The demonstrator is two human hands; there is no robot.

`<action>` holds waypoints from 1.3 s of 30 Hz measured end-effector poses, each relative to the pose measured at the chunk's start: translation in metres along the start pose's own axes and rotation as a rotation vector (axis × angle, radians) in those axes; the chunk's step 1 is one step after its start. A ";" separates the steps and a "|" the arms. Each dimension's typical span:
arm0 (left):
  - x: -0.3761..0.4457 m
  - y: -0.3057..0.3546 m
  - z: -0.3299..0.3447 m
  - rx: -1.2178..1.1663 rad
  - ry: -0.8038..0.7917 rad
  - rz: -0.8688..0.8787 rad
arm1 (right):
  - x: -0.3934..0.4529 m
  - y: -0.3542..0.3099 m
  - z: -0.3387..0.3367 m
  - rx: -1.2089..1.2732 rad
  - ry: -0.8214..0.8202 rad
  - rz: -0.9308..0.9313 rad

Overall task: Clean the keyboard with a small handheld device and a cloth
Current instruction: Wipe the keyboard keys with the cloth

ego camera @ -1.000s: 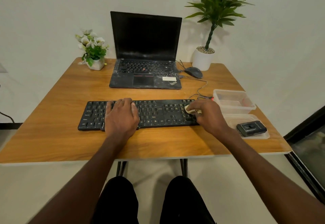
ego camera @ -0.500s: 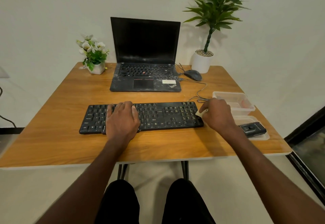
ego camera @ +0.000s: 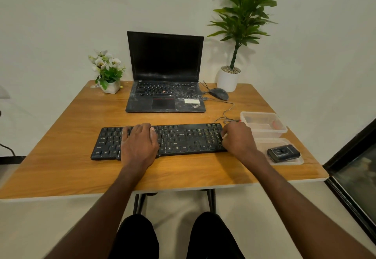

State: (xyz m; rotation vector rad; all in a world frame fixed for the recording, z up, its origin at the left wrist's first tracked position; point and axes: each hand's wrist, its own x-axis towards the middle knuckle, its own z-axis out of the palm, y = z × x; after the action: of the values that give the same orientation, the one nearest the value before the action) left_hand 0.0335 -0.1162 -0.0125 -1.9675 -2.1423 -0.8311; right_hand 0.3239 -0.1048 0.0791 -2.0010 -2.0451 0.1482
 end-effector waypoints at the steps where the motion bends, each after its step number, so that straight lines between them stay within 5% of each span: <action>1: 0.000 0.001 -0.001 0.000 0.006 0.003 | -0.001 -0.003 -0.001 0.065 0.003 -0.008; 7: -0.006 -0.008 -0.017 -0.144 0.031 -0.009 | -0.005 -0.027 -0.009 0.771 0.028 0.116; 12: -0.014 -0.074 -0.063 -0.314 -0.057 0.009 | -0.008 -0.054 0.005 0.892 -0.055 0.084; 17: -0.016 -0.159 -0.092 -0.494 -0.500 -0.218 | -0.009 -0.104 0.033 0.833 -0.137 -0.058; 19: -0.015 -0.170 -0.093 -0.434 -0.580 -0.157 | -0.011 -0.128 0.044 0.790 -0.175 -0.136; 33: 0.015 -0.184 -0.078 -0.258 -0.560 -0.049 | 0.009 -0.272 0.096 0.506 -0.256 -0.561; 39: 0.018 -0.187 -0.076 -0.290 -0.538 -0.033 | 0.003 -0.276 0.091 0.261 -0.356 -0.998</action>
State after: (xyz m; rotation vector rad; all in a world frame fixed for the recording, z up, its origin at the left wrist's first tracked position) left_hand -0.1674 -0.1371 0.0009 -2.5482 -2.4471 -0.7083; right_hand 0.0341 -0.1010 0.0654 -0.6771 -2.7935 0.5384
